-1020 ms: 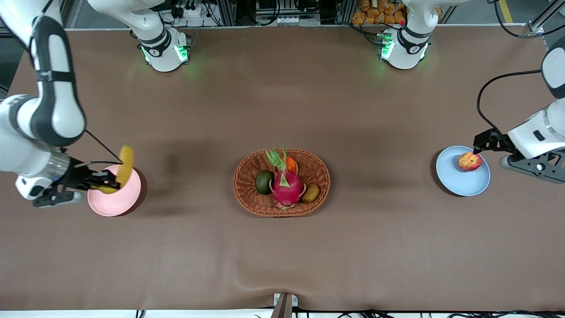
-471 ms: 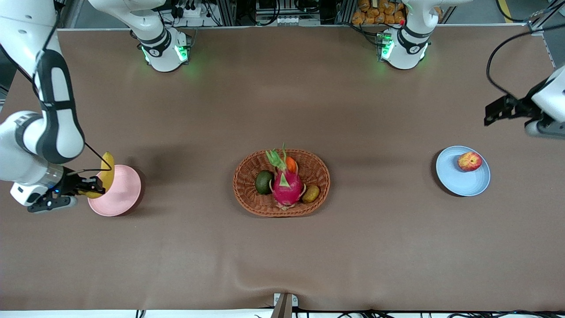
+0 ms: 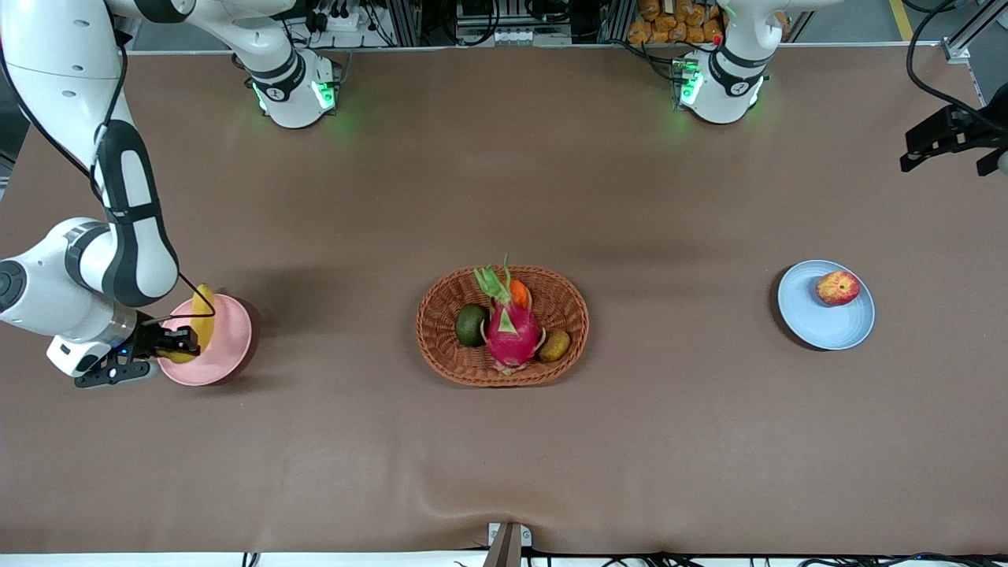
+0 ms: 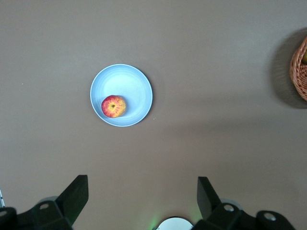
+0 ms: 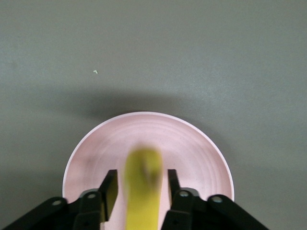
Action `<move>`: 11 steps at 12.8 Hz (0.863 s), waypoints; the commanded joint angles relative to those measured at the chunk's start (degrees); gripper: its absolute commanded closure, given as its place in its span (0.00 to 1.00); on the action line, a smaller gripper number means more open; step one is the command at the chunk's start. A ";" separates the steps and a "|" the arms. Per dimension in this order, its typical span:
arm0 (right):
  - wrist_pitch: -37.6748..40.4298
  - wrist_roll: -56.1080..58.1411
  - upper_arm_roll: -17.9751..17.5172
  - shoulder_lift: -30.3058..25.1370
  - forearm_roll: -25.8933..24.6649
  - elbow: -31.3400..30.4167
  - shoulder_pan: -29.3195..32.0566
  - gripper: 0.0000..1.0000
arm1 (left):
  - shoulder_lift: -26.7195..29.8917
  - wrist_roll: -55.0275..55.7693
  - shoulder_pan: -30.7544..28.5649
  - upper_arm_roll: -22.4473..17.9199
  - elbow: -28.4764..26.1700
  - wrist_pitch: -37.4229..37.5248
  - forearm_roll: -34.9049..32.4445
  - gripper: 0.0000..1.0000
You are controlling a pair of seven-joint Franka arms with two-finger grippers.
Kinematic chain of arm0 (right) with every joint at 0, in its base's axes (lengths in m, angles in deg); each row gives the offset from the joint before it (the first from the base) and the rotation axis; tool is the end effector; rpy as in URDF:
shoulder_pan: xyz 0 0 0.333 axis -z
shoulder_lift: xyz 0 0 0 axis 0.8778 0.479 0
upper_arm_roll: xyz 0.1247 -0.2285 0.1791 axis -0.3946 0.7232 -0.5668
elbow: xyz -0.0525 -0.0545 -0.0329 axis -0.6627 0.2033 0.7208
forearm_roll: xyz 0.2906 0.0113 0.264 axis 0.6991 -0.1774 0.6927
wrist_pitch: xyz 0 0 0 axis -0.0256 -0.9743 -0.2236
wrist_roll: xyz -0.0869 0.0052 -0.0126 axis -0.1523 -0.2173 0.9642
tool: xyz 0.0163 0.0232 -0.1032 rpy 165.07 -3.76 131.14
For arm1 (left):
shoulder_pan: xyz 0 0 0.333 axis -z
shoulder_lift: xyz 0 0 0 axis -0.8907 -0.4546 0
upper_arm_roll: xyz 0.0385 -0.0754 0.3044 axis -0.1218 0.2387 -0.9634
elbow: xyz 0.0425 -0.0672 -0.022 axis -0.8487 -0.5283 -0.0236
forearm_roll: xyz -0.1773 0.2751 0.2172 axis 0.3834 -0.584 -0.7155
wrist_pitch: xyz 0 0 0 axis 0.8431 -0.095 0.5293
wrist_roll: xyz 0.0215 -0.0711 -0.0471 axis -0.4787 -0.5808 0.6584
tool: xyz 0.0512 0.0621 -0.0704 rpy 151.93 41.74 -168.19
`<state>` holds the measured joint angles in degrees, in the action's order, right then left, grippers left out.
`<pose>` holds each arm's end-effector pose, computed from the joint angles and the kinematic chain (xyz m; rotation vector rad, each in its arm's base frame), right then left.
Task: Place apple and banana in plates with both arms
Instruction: 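Open the left gripper and withdraw while the right gripper lowers the banana, then release the banana onto the pink plate with the right gripper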
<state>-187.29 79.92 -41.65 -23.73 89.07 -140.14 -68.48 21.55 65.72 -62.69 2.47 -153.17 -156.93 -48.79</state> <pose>0.6465 -0.1173 0.2567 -3.0790 -0.2814 -0.0887 0.5123 0.0249 0.6458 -3.1209 0.1195 0.0587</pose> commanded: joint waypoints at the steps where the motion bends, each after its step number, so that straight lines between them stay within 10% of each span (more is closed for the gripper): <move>1: -0.23 0.02 -0.05 -1.06 -0.54 0.66 -0.28 0.00 | -0.91 5.24 1.66 -0.67 0.05 -3.17 1.72 0.00; 11: 27.79 -6.72 1.54 -14.58 -2.47 7.07 -0.72 0.00 | -2.40 9.58 2.19 -0.67 2.07 -3.98 2.79 0.00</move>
<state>-162.75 77.48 -40.45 -34.08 88.84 -132.03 -68.59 19.75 74.75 -60.88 2.35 -152.15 -160.91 -46.57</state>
